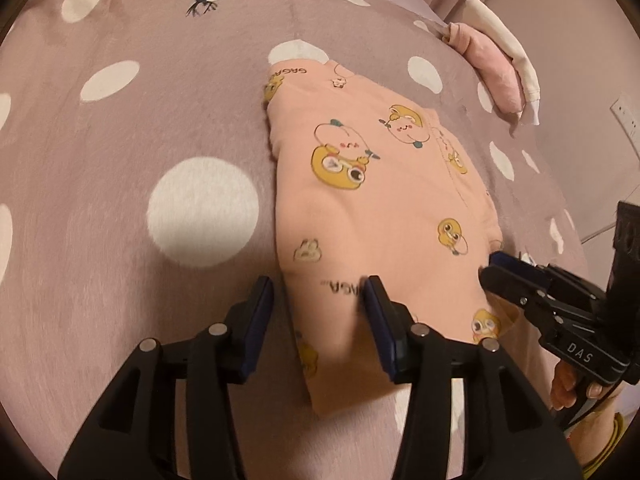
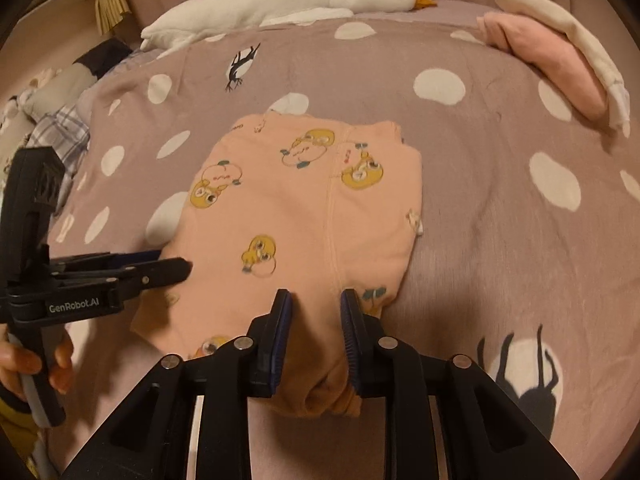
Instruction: Fold small clothes
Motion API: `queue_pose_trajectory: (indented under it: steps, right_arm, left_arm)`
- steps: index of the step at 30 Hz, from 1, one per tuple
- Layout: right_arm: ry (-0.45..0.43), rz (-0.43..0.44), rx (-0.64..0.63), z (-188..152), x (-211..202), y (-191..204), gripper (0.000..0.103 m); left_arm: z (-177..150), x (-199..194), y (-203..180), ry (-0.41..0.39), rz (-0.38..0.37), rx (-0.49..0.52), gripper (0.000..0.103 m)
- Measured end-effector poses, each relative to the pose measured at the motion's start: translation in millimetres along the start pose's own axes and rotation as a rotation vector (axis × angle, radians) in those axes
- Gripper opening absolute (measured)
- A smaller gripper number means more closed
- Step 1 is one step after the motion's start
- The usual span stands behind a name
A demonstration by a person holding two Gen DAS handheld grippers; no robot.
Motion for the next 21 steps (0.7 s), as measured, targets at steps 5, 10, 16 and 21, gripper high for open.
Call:
queue_pose_trajectory:
  steps: [5, 10, 16, 21]
  right_arm:
    - [-0.042, 0.057, 0.098, -8.2, -20.1, -11.0, 0.045]
    - [-0.082, 0.193, 0.273, -9.7, -31.4, -35.9, 0.066]
    - [-0.08, 0.277, 0.394, -8.8, -20.0, -52.1, 0.066]
    - [-0.073, 0.288, 0.42, 1.7, -1.0, -59.0, 0.066]
  left_arm:
    - [-11.3, -11.7, 4.3, 0.004, -0.04, -0.025, 0.049]
    - [-14.0, -12.5, 12.1, 0.032, -0.123, -0.106, 0.052]
    - [-7.5, -10.4, 13.1, 0.037, -0.172, -0.17, 0.052]
    - [1.2, 0.7, -1.1, 0.041, -0.181, -0.141, 0.052]
Point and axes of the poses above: each gripper's, at about its wrist camera, not at the fingertips, and x roughly the way its jaws point, y to its left, z to its top, the point moved 6 cm from there along x, roughly the way its jaws point, and after that the axes turned 8 degrees about z, right-handed, at the moved point
